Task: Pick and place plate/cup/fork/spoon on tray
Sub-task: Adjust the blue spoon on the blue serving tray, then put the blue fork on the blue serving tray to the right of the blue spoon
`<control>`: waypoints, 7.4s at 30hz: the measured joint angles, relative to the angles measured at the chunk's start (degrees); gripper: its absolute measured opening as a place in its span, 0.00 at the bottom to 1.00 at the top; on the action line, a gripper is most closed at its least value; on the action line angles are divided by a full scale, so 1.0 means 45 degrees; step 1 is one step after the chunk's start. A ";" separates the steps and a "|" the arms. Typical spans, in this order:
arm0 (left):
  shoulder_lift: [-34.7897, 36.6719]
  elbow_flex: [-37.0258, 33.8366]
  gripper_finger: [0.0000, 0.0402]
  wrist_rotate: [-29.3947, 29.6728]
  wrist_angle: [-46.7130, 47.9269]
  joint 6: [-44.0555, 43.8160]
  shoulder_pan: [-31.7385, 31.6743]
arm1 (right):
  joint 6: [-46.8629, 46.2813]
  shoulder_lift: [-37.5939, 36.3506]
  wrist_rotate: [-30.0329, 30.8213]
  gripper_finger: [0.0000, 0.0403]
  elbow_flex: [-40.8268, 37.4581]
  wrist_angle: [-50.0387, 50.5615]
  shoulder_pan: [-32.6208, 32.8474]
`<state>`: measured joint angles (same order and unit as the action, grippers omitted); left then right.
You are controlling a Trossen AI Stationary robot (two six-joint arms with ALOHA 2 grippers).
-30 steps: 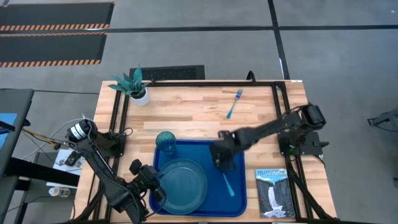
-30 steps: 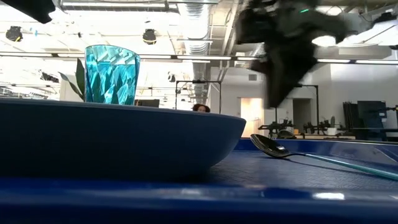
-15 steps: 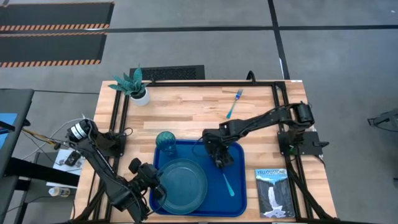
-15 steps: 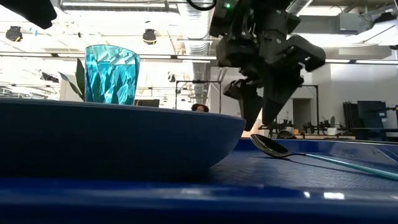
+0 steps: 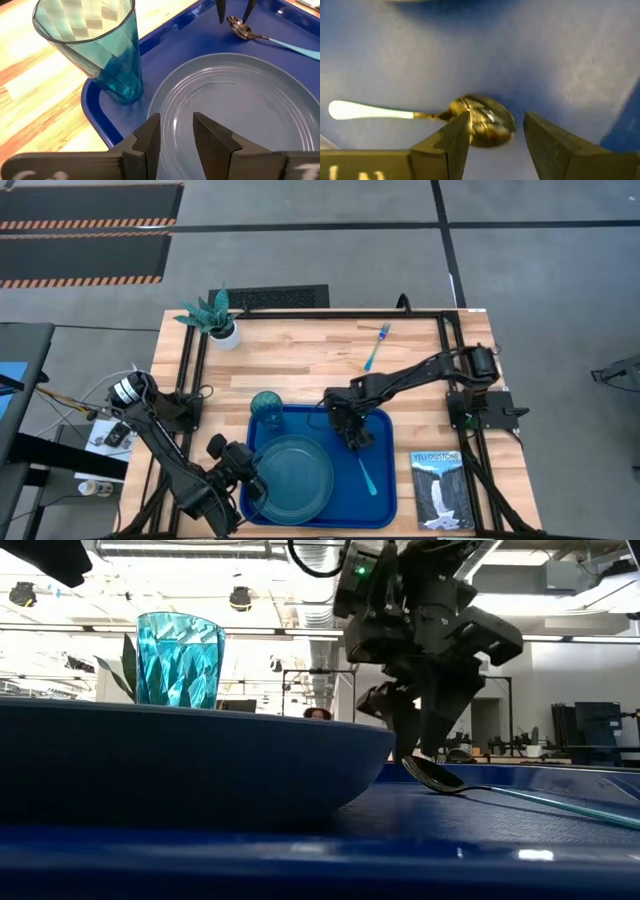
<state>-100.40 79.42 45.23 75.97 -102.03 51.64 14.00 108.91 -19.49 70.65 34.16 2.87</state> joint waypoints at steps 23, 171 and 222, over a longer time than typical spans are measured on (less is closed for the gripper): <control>0.0000 -0.0005 0.25 0.0010 0.0349 -0.0003 -0.0121 | -0.1605 0.0082 -0.0056 0.05 0.0356 -0.0036 -0.0275; 0.0005 0.0000 0.25 0.0364 0.0707 0.1296 -0.1103 | -0.8268 0.1037 0.6126 0.44 0.0820 0.4759 -0.8901; 0.0079 0.0421 0.26 0.1312 0.0613 0.2108 -0.2397 | -0.9674 -0.5293 0.6988 0.02 -0.5844 0.0336 -0.7159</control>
<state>-100.04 81.31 51.14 78.73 -92.54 40.85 -29.53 85.09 11.96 44.35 35.67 -29.34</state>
